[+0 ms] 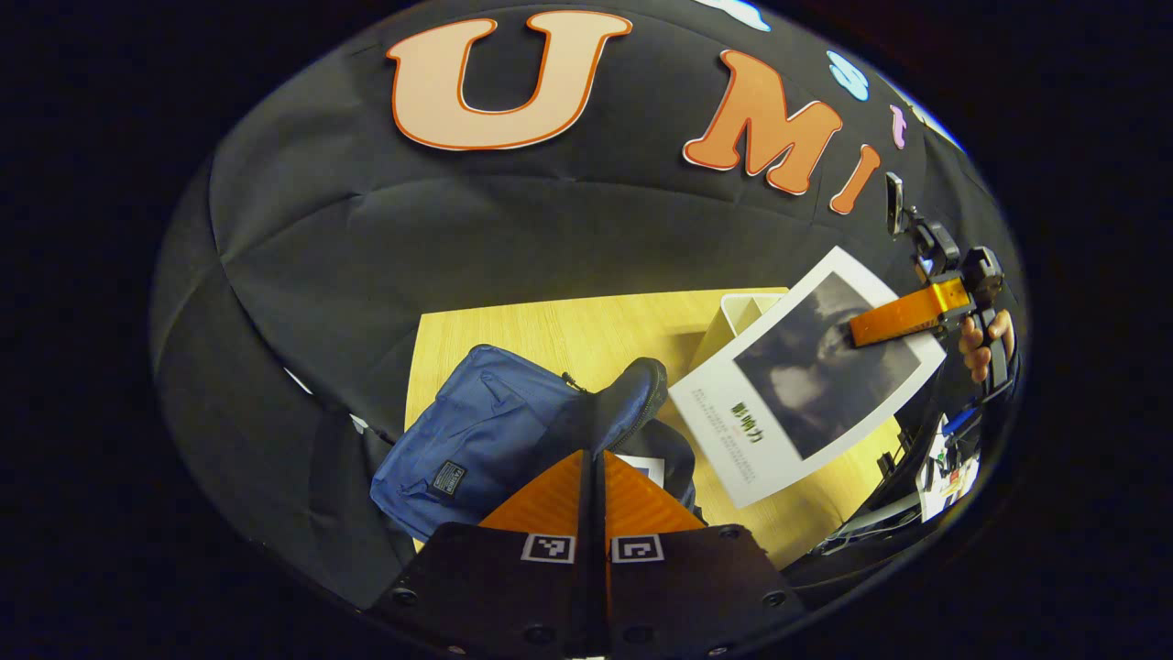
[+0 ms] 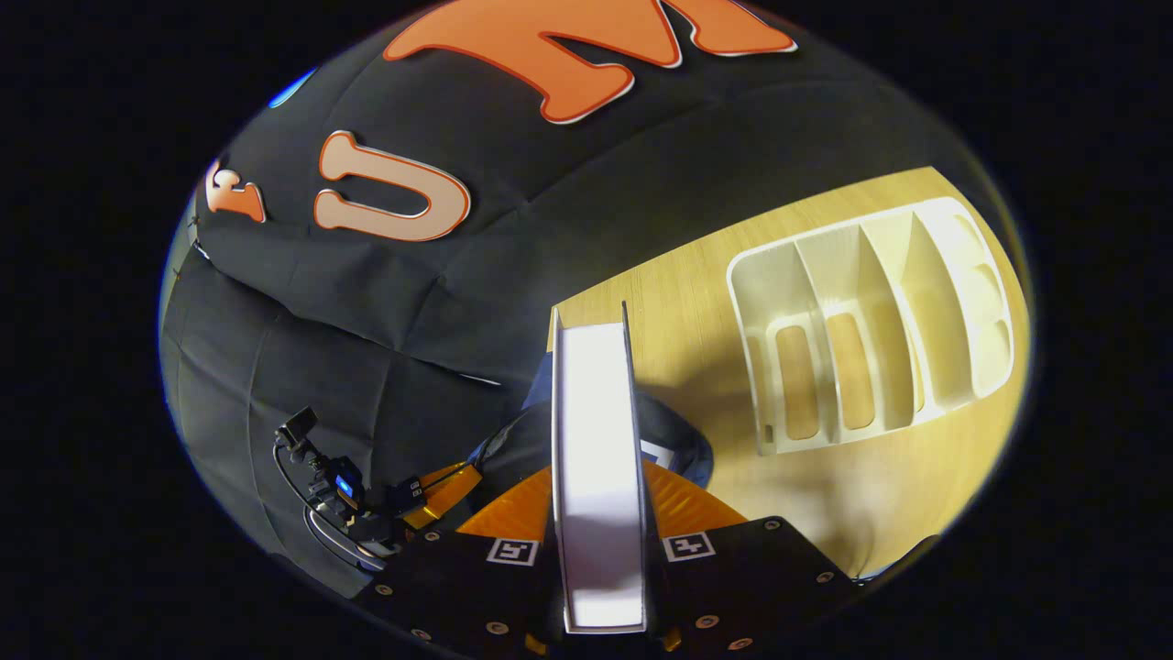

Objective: Open the schoolbag, grab two books from the bookshelf and put them into the schoolbag.

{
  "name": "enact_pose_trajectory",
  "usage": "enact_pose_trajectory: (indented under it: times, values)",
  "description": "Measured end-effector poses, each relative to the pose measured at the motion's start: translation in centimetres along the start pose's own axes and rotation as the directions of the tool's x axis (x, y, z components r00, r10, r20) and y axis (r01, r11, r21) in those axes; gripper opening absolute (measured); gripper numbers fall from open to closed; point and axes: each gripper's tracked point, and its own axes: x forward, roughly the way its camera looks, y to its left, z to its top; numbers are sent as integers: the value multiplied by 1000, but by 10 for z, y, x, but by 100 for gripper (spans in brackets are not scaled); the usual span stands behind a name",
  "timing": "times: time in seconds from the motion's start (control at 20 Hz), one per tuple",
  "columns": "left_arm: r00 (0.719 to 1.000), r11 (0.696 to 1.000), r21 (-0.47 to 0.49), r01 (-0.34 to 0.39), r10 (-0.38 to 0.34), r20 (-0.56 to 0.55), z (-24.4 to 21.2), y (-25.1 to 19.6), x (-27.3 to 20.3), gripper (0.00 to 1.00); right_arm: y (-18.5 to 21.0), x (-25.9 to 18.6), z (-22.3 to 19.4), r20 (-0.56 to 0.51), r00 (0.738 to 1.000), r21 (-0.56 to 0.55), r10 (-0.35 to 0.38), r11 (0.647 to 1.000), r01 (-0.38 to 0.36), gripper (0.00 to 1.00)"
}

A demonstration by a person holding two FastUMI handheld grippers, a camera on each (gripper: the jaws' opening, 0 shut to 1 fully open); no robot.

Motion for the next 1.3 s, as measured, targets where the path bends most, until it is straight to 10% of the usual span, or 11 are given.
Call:
enact_pose_trajectory:
  times: [1.3]
  values:
    - [994,985,136,107,-100,-54,-14,-51,3,0,13,179,-130,130,990,238,57,967,-87,35]
